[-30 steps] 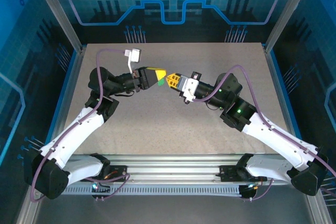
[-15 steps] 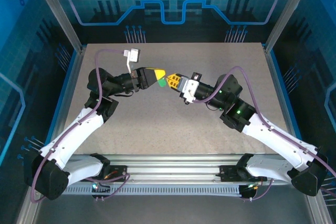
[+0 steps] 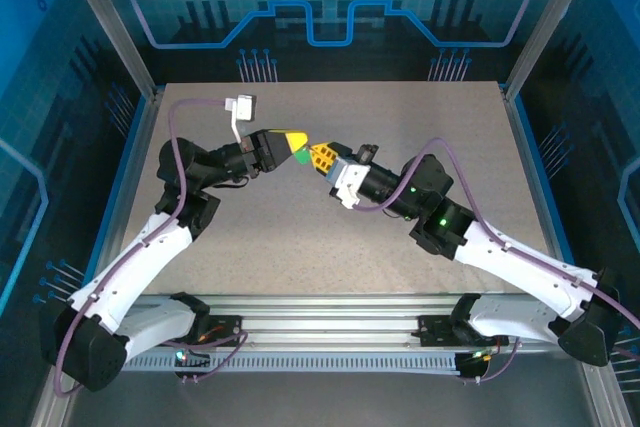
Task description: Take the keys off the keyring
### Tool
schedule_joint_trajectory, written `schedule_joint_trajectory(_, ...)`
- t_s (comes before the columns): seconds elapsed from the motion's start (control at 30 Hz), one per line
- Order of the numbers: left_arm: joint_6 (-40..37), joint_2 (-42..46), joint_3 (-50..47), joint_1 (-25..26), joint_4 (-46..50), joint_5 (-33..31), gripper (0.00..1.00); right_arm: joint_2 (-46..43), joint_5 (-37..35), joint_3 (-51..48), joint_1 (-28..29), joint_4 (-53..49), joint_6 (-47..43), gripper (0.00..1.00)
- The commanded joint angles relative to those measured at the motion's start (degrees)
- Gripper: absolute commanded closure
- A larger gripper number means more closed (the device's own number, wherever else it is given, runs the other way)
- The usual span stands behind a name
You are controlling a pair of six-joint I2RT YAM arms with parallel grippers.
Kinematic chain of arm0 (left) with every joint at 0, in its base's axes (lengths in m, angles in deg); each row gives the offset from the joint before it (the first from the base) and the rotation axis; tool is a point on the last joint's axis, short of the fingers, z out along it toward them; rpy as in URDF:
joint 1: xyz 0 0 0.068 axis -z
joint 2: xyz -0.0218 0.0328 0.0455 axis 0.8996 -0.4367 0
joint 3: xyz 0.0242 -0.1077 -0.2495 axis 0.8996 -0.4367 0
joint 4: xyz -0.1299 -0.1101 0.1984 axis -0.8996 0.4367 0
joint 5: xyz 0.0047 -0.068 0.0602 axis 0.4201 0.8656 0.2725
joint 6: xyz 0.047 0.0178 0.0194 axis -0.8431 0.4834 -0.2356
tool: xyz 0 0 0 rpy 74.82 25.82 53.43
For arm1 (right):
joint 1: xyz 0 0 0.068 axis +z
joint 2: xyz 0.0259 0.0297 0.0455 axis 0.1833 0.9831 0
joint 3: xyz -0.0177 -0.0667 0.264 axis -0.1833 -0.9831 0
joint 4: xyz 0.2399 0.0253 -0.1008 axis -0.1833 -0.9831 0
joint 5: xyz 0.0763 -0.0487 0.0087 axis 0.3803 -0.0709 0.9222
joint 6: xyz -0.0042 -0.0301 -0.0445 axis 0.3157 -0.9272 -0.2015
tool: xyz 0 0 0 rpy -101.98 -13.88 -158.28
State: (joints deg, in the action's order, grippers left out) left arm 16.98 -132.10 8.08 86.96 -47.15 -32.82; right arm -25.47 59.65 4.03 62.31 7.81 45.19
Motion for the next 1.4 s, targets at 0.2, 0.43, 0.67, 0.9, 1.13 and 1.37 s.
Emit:
schedule_joint_trajectory(0.2,-4.3,4.1,-3.4,-0.2,1.9,-6.1,0.66,-0.1,2.9,2.7,-0.8,-5.6,0.1,1.00)
schedule_joint_trajectory(0.43,-6.2,6.5,-4.7,-2.3,3.4,-6.8,0.47,-2.3,5.3,4.8,-2.6,-13.7,-0.9,1.00)
schedule_joint_trajectory(0.67,-15.6,8.5,-1.7,-4.0,16.1,-3.7,0.41,-5.2,12.7,6.5,-6.3,-22.2,-0.2,1.00)
schedule_joint_trajectory(0.9,-25.8,4.7,4.7,-4.0,27.5,3.7,0.33,-4.8,26.4,10.1,-14.2,-29.7,1.8,1.00)
schedule_joint_trajectory(1.13,-23.0,-3.6,11.5,-3.9,24.6,15.1,0.27,-2.5,39.3,12.3,-20.7,-30.0,4.9,1.00)
schedule_joint_trajectory(1.37,-23.0,-8.6,16.0,-0.9,24.6,19.9,0.26,0.4,44.4,14.5,-22.4,-31.1,5.3,1.00)
